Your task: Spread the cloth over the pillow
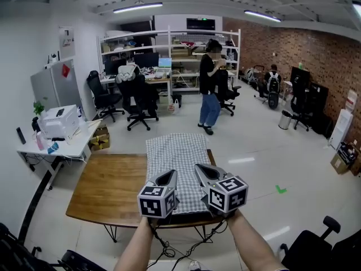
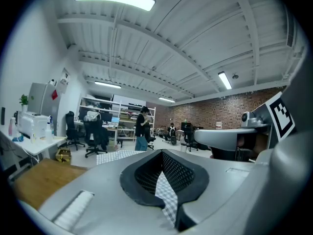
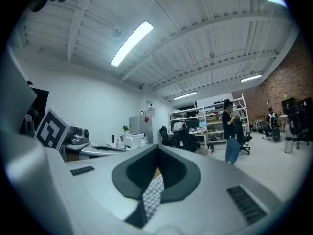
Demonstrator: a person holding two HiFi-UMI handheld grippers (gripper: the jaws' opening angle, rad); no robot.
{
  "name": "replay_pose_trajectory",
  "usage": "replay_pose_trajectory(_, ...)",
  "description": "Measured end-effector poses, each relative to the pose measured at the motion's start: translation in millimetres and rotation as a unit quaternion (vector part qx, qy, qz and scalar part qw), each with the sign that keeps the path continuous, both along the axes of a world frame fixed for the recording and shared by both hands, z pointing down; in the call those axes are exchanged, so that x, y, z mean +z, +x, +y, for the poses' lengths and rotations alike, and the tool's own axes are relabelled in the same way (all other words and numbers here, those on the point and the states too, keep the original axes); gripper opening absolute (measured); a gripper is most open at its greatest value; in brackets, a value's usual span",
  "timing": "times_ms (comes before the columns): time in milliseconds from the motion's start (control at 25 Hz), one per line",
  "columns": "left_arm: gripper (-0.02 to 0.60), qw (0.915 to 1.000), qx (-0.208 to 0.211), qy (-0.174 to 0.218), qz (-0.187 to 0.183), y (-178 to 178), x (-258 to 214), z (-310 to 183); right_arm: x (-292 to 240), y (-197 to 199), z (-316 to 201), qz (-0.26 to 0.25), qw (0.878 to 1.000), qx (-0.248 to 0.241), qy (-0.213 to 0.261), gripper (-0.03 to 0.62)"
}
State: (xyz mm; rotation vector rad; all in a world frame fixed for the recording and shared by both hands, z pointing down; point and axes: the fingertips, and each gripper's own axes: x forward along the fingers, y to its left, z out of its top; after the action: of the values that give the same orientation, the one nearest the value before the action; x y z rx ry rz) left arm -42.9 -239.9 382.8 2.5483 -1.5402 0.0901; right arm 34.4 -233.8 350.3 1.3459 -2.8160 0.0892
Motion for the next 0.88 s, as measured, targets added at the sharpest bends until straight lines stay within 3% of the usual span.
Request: replay_pose_trajectory(880,0.011,0.9999,0.001,-0.007,-0.008,2.1,8.1,-15.7,12.3,2.8,-17.1,0.011,1.0,-0.011,-0.014,0.006)
